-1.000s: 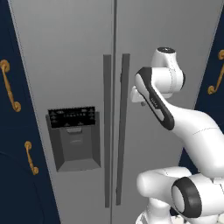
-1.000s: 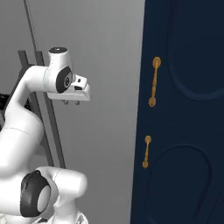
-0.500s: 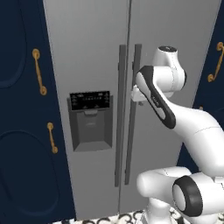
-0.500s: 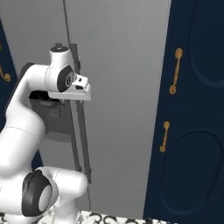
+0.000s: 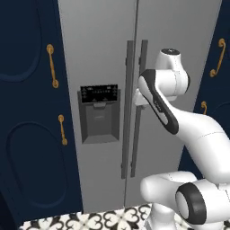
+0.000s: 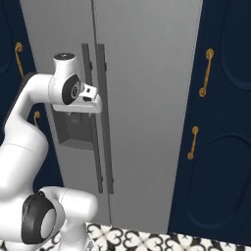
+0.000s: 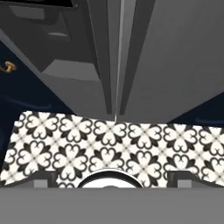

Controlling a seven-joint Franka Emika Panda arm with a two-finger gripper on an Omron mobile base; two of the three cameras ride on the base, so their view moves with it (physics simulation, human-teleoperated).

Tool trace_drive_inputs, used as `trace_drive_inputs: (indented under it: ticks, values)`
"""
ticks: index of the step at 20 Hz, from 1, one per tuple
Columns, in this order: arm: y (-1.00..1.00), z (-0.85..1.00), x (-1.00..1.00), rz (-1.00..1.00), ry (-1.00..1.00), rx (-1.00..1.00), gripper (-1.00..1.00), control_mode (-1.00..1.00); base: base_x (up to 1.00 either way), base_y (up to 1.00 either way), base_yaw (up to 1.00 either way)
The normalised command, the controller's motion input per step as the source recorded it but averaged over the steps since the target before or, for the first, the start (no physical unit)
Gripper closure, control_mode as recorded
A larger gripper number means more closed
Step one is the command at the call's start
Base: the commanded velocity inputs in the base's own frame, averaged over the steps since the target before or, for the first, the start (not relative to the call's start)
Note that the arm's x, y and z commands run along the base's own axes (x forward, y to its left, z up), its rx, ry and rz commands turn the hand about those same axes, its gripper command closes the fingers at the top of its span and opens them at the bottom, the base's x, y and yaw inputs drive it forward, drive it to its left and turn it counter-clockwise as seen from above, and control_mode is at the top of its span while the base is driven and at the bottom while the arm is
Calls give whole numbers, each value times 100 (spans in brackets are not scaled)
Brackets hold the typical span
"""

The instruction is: Take the strawberry from the fridge and place it on top of the pancake, located on the dining counter.

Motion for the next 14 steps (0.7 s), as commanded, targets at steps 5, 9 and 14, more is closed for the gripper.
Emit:
trace_drive_inputs:
  ticks: [5,9,14]
  values:
    - [0,0,0,0,0,0,-100,100,-27,-3,0]
    - [0,0,0,0,0,0,-100,100,-41,-11,0]
    - [0,0,0,0,0,0,-100,100,-39,-8,0]
